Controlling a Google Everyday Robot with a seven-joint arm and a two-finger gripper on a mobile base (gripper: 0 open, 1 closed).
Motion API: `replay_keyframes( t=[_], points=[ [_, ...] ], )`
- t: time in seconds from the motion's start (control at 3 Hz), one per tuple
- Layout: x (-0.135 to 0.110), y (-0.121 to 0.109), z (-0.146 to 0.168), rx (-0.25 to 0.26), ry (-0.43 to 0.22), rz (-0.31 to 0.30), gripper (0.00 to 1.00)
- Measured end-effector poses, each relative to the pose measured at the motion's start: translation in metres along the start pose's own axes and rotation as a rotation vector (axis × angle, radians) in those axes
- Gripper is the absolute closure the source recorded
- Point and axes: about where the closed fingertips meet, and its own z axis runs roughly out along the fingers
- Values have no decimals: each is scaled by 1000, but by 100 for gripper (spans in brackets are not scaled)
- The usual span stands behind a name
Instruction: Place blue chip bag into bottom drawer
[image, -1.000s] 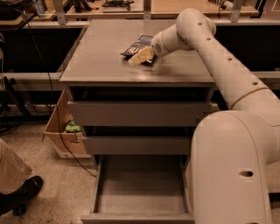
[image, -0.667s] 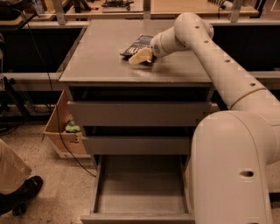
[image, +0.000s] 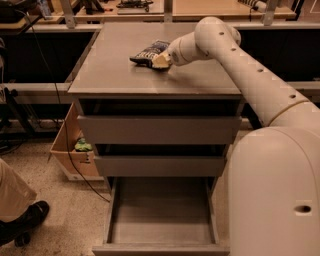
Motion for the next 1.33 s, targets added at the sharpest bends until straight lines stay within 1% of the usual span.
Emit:
replay_keyframes(
  t=[0.33, 0.67, 1.0, 1.33],
  points=[
    [-11, 13, -22, 18, -17, -57, 86],
    [-12, 36, -52, -9, -31, -85, 100],
    [-1, 58, -94, -71, -66, -78, 100],
    [11, 76, -147, -142, -106, -67, 100]
  ],
)
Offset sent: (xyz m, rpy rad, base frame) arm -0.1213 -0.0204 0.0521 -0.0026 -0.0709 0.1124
